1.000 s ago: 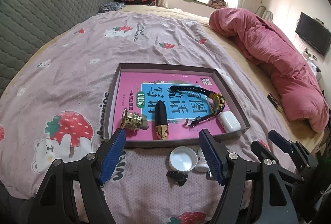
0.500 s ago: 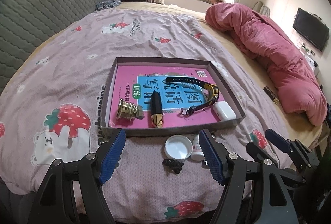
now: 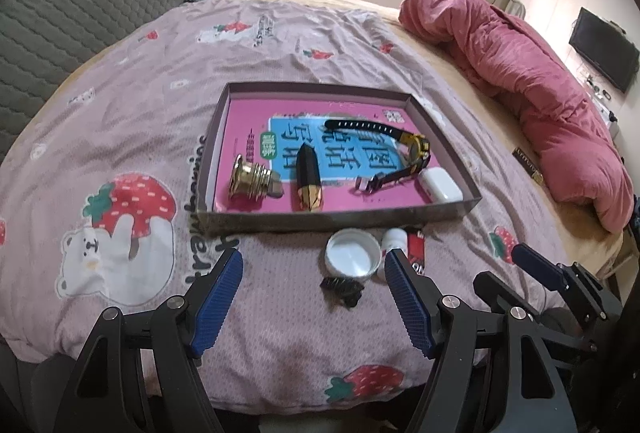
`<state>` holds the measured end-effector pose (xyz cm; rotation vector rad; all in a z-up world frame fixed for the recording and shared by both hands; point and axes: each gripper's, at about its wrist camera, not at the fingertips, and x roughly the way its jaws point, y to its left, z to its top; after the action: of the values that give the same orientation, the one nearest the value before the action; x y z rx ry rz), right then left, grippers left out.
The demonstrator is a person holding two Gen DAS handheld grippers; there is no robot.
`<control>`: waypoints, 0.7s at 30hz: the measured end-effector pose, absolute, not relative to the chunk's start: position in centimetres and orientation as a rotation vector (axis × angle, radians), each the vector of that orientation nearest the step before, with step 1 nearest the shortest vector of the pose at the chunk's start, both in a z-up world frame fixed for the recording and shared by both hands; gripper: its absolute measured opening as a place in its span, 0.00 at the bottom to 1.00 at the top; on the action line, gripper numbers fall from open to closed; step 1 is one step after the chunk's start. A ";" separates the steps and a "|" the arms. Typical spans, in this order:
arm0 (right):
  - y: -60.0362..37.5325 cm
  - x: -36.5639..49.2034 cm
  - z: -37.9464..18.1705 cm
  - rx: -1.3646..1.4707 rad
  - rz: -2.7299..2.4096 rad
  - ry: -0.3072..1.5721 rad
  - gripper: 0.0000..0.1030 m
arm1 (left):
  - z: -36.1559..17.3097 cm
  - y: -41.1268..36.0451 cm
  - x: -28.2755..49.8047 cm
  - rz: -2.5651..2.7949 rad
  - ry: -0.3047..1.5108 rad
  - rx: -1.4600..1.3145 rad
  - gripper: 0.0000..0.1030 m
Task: Organize rigid objects
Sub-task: 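Move the left tool onto the black brush while the right tool approaches the red lighter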
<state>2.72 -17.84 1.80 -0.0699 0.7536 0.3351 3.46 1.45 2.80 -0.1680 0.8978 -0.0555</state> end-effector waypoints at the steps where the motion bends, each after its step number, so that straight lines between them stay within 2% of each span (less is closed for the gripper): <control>1: -17.8 2.7 1.6 -0.069 0.337 0.762 0.54 | 2.6 1.5 3.5 -0.055 0.903 -0.168 0.73; 21: -16.9 4.6 -3.0 -0.068 0.348 0.897 0.54 | -3.4 -0.2 4.8 -0.078 1.048 -0.180 0.73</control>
<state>4.62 -16.87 -3.04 -0.0677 0.8965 0.3480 4.79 -0.18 -3.37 -0.1797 1.0476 -0.0778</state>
